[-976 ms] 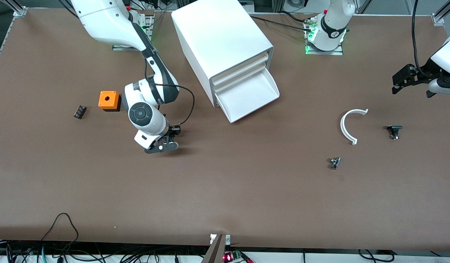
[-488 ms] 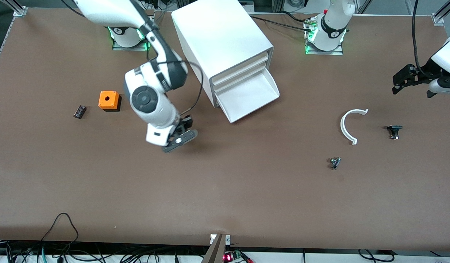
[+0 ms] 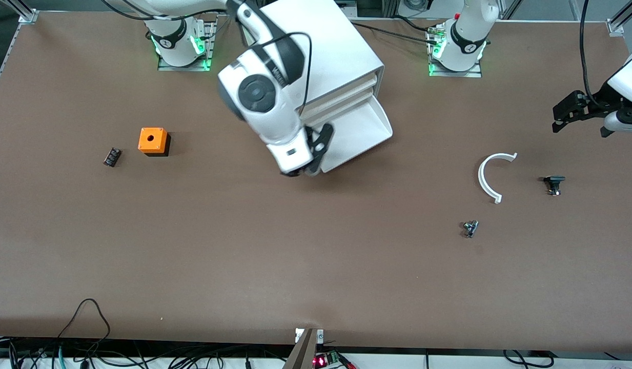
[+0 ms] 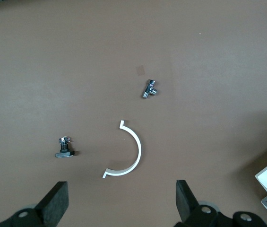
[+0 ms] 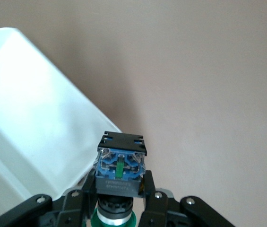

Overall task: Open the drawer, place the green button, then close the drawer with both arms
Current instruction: 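Lift the green button with the right gripper and carry it over the drawer, then lower the button into the open drawer and open the right gripper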

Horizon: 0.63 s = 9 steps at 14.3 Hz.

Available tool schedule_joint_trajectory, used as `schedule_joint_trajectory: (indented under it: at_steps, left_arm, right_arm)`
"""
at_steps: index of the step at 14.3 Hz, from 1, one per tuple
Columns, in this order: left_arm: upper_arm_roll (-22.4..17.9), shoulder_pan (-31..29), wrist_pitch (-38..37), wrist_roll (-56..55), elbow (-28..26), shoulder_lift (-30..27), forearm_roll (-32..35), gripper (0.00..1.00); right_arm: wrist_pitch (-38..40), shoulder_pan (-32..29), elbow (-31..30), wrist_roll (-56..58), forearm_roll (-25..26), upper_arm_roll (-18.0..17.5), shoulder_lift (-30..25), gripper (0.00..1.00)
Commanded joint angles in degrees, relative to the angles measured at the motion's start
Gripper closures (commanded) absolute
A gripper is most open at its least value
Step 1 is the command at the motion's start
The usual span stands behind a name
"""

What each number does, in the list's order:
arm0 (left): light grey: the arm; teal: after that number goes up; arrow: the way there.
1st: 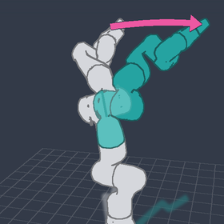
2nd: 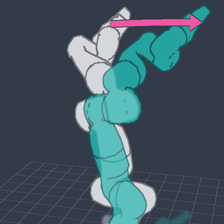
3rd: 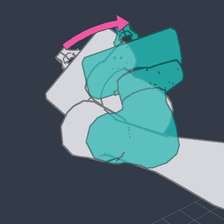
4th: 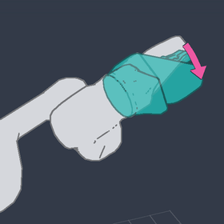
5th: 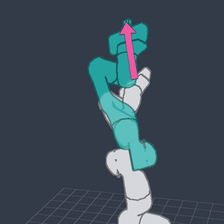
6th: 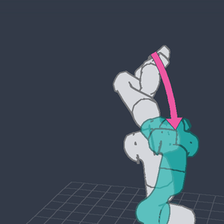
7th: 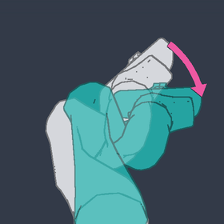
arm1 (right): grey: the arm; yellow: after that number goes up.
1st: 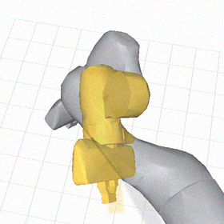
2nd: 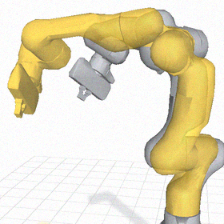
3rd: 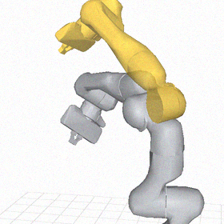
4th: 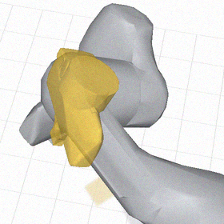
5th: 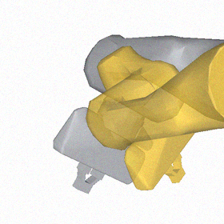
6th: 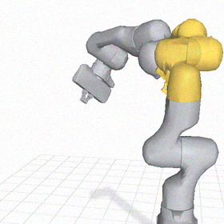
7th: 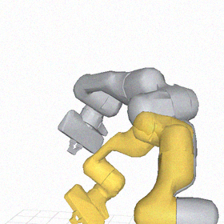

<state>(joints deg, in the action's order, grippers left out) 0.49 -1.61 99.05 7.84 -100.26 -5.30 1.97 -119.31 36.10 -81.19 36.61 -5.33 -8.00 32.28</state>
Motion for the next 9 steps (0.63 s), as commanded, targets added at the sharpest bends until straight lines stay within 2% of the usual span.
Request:
schedule_joint_trajectory:
  at_steps: [1,7,9]
  left_arm:
    - [0.0,-0.2,-0.5,0.1,1.7,1.1,0.1,0.00]
    - [0.0,-0.1,-0.5,0.1,1.8,1.8,0.1,0.00]
    - [0.0,-0.1,-0.5,0.1,1.8,2.0,0.1,0.00]
  right_arm:
    - [1.2,4.1,3.2,10.8,1.3,-0.1,1.6,0.68]
    - [1.2,10.5,3.2,14.6,1.8,0.0,5.5,0.67]
    - [1.2,12.0,3.1,14.7,3.7,0.0,6.9,0.67]
